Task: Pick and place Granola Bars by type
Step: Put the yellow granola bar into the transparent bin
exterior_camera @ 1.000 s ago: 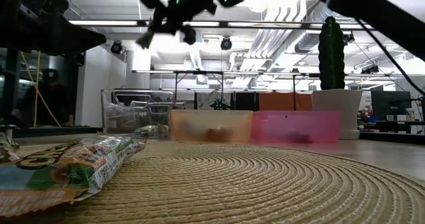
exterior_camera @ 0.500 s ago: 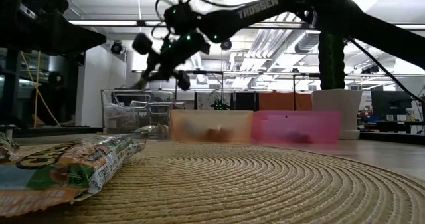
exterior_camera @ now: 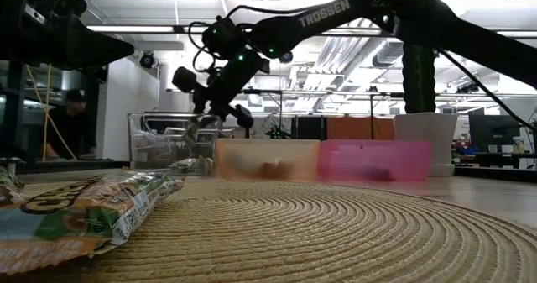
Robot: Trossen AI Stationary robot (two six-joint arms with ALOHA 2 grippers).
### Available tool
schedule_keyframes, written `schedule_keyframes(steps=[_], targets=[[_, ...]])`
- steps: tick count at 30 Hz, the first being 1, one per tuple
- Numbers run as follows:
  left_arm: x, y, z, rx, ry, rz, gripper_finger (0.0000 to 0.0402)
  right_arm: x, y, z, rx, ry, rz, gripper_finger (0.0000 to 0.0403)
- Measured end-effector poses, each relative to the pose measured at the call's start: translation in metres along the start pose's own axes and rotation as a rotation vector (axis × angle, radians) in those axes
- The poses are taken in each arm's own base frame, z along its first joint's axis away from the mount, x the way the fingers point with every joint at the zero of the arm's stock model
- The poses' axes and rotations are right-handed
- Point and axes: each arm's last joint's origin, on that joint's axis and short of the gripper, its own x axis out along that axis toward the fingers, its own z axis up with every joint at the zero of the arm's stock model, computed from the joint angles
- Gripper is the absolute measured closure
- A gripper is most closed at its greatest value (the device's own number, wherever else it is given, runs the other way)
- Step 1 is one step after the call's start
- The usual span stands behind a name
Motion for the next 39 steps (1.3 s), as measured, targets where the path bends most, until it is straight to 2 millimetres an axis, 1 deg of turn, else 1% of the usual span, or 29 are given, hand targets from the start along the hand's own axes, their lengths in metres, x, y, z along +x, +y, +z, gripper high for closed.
schedule_keyframes(steps=[5, 19, 39], targets=[[0.0, 0.0, 0.0, 0.0, 0.0, 0.0, 0.0401, 0.0, -0.0009, -0.0013, -0.015, 0.011, -0.011, 0.0358], [0.0, 0.0, 0.0001, 0.0, 0.0, 0.0, 0.0401, -0.0002, -0.003, -0.0041, -0.023, 0.042, -0.031, 0.035], [0.0, 0.0, 0.0, 0.0, 0.0, 0.001, 0.0401, -0.0004, -0.0045, -0.0065, -0.027, 0.077, -0.035, 0.0291]])
